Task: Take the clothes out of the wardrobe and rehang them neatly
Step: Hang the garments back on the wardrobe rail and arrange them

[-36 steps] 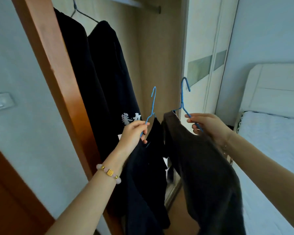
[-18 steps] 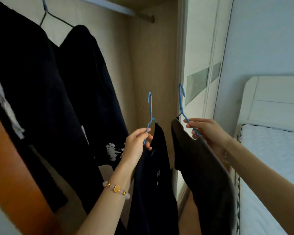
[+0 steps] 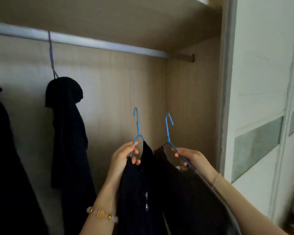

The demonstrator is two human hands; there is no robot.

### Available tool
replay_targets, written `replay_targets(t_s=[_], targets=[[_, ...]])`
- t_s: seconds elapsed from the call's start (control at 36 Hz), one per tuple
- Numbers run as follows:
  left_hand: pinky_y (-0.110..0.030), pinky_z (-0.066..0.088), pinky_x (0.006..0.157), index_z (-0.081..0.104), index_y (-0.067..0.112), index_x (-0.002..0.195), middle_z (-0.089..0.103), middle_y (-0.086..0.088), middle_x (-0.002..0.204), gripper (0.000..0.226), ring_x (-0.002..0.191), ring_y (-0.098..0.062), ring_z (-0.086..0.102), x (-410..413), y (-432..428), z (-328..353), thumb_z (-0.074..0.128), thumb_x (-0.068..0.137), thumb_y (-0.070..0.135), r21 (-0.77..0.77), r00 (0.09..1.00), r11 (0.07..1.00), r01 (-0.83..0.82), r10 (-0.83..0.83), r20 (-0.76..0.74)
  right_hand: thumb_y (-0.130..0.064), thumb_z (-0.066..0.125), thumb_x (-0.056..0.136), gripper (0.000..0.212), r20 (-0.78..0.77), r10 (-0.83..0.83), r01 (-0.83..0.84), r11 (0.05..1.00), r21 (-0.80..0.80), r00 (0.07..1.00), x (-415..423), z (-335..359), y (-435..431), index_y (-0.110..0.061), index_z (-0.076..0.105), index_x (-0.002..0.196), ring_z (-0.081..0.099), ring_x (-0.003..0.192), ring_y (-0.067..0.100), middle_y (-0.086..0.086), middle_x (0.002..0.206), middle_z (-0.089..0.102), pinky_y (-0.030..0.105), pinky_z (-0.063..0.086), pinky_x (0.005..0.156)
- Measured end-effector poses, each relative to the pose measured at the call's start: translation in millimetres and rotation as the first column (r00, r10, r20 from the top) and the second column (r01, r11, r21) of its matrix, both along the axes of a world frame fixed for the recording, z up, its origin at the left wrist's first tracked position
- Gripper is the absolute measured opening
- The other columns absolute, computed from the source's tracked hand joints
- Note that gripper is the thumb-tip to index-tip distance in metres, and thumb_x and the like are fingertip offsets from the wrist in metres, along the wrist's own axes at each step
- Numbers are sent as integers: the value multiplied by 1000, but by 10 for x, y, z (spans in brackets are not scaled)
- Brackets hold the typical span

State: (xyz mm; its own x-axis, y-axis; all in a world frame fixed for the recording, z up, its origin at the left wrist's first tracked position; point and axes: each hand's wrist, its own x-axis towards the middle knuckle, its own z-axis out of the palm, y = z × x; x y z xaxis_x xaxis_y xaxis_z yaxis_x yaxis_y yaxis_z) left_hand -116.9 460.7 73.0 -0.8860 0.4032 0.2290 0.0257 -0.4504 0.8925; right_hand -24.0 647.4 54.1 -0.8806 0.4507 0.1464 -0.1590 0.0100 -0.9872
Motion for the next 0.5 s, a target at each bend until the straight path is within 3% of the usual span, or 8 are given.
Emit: replay_targets(t_s=[0.06, 0.17, 0.25, 0.31, 0.39, 0.5], targets=[[-15, 42, 34, 61, 3, 82, 53, 3, 45, 26, 27, -5, 37, -150, 77, 195, 40, 95, -4, 17, 999, 999, -40, 41, -34, -14, 50, 93, 15, -19, 46, -44, 997, 62, 999, -250, 116, 75, -15, 65, 90, 51, 40, 0, -10, 54, 56, 11, 39, 43], [-14, 41, 33, 56, 2, 75, 51, 2, 40, 24, 27, -3, 39, -465, 252, 562, 43, 95, -1, 57, 987, 988, -142, 146, -67, -13, 50, 93, 16, -73, 148, -148, 989, 0, 986, -738, 415, 234, -12, 63, 84, 50, 39, 0, -10, 47, 56, 12, 40, 43], [-13, 39, 31, 48, 6, 64, 44, 3, 31, 34, 24, -4, 39, -742, 370, 845, 41, 97, -1, 47, 976, 980, -193, 197, -96, -9, 53, 90, 21, -91, 205, -221, 945, -241, 975, -1160, 673, 368, -4, 60, 71, 40, 29, 5, -1, 41, 46, 15, 33, 35], [-12, 39, 31, 46, 6, 64, 43, 4, 30, 33, 24, -4, 38, -927, 428, 1035, 42, 97, 2, 47, 975, 978, -202, 205, -90, -9, 51, 91, 21, -88, 263, -277, 903, -328, 961, -1440, 849, 435, -1, 59, 73, 37, 27, 6, 4, 54, 42, 15, 32, 32], [-11, 39, 32, 46, 6, 66, 44, 3, 34, 31, 24, -4, 38, -1224, 466, 1321, 43, 97, 4, 48, 975, 977, -207, 210, -67, -9, 50, 91, 21, -95, 311, -325, 886, -332, 946, -1849, 1099, 515, -2, 60, 75, 39, 27, 6, 5, 66, 39, 17, 35, 32], [-11, 40, 31, 45, 6, 61, 42, 0, 31, 35, 21, -6, 38, -1602, 481, 1674, 45, 96, 5, 70, 964, 962, -263, 265, -18, -10, 46, 92, 26, -107, 348, -364, 889, -278, 932, -2323, 1462, 531, -3, 56, 69, 36, 25, 6, 3, 59, 38, 13, 33, 32]])
